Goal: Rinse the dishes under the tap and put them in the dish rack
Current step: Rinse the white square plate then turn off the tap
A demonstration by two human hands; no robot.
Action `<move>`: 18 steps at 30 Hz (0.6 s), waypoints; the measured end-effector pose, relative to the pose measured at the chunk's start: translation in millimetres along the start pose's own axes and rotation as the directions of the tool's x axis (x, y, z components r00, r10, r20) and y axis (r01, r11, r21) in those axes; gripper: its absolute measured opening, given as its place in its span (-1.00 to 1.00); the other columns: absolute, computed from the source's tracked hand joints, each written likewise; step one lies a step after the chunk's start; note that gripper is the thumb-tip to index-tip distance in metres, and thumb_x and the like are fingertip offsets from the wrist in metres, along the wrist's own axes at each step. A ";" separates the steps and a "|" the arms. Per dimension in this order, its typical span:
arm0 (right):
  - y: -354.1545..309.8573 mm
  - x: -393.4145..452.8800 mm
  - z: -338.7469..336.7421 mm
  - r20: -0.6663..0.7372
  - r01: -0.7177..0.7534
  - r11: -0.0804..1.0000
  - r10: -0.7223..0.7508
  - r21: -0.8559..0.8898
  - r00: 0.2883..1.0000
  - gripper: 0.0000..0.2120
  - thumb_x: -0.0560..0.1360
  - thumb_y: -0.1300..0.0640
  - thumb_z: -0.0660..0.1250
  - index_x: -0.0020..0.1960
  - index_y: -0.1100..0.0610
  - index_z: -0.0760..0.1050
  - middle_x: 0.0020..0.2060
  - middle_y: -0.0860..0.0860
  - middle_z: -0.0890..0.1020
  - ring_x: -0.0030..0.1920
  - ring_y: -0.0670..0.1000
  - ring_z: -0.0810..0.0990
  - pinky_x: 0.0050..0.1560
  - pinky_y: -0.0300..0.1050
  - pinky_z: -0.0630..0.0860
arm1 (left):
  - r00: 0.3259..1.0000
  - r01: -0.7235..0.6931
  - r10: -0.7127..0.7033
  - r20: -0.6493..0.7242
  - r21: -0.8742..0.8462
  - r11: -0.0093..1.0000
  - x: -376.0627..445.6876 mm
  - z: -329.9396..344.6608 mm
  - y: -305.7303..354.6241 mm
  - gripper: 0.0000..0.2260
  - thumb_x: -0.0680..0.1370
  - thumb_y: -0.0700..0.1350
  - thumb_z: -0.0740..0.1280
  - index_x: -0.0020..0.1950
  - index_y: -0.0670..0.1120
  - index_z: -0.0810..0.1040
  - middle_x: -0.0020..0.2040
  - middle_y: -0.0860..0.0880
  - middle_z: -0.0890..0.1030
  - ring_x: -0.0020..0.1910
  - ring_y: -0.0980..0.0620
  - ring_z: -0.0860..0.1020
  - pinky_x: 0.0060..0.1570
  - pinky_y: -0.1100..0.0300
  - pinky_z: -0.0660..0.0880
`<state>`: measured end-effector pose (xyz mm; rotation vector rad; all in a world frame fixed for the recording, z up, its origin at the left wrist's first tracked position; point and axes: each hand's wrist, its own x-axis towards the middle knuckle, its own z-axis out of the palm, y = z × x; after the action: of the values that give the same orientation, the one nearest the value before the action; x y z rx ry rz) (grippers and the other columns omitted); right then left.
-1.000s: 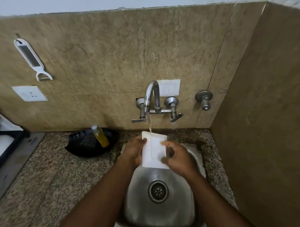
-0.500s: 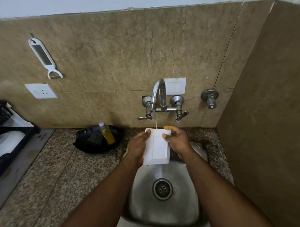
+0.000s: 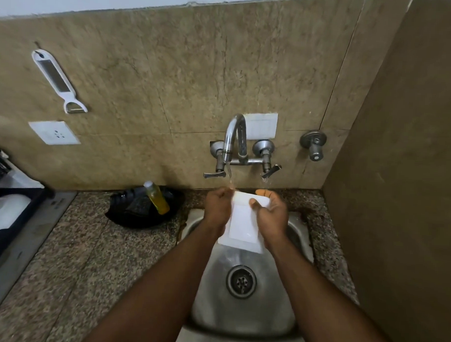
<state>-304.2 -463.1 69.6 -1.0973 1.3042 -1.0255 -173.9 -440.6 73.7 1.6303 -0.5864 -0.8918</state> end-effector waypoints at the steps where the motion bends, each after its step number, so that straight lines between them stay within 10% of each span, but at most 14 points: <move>1: -0.4 3.8 -3.3 -0.018 -0.007 1.000 0.007 0.009 1.000 -0.76 0.45 0.25 0.50 -0.03 -0.06 0.60 -0.01 -0.02 0.71 0.03 0.08 0.68 0.09 0.15 0.65 | 0.995 0.009 -0.008 0.094 -0.003 1.000 -0.3 -1.0 -3.3 -0.83 0.63 -0.10 0.37 -0.11 -0.09 0.70 -0.14 -0.06 0.73 -0.15 -0.10 0.66 -0.07 0.00 0.62; 4: -0.9 9.4 -7.1 -0.048 0.002 1.000 -0.003 -0.011 0.999 -0.75 0.43 0.25 0.50 -0.07 -0.09 0.60 -0.03 -0.03 0.70 0.01 0.05 0.68 0.08 0.13 0.66 | 0.993 -0.003 -0.002 0.115 0.043 0.999 -8.5 3.6 -6.5 -0.89 0.63 -0.12 0.38 0.04 -0.12 0.69 -0.10 -0.09 0.74 -0.18 -0.05 0.68 -0.14 0.03 0.65; 10: 3.0 1.0 3.6 -0.029 0.050 0.997 -0.052 -0.057 0.998 -0.79 0.41 0.19 0.54 -0.07 -0.07 0.60 -0.08 -0.11 0.70 -0.04 -0.02 0.68 0.05 0.08 0.67 | 0.979 -0.035 0.048 -0.199 0.070 0.997 -6.1 14.0 7.5 -0.67 0.68 -0.14 0.26 -0.29 -0.11 0.52 -0.30 -0.03 0.57 -0.24 -0.01 0.52 -0.11 0.09 0.47; 15: -1.0 8.6 2.8 -0.024 0.051 0.995 -0.053 -0.089 0.998 -0.77 0.39 0.14 0.57 -0.04 -0.06 0.60 -0.08 -0.11 0.69 -0.05 -0.02 0.68 0.00 0.08 0.68 | 0.997 0.040 -0.036 0.063 -0.063 0.997 -15.5 -2.1 1.1 -0.75 0.50 -0.02 0.56 -0.18 -0.17 0.62 -0.19 -0.17 0.72 -0.23 -0.11 0.68 -0.15 -0.05 0.65; 18: -2.0 10.3 2.6 -0.008 0.039 0.995 -0.040 -0.097 0.999 -0.75 0.38 0.11 0.59 0.00 -0.01 0.61 -0.09 -0.09 0.69 -0.06 -0.02 0.67 -0.03 0.05 0.69 | 1.000 0.012 -0.014 -0.017 -0.091 0.996 -20.1 -1.0 0.9 -0.75 0.54 -0.06 0.52 -0.29 -0.10 0.60 -0.32 -0.06 0.67 -0.35 0.04 0.62 -0.32 0.13 0.59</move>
<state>-301.3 -473.5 69.4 -1.1965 1.3572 -1.0063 -184.9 -424.8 79.6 1.5598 -0.5163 -0.9007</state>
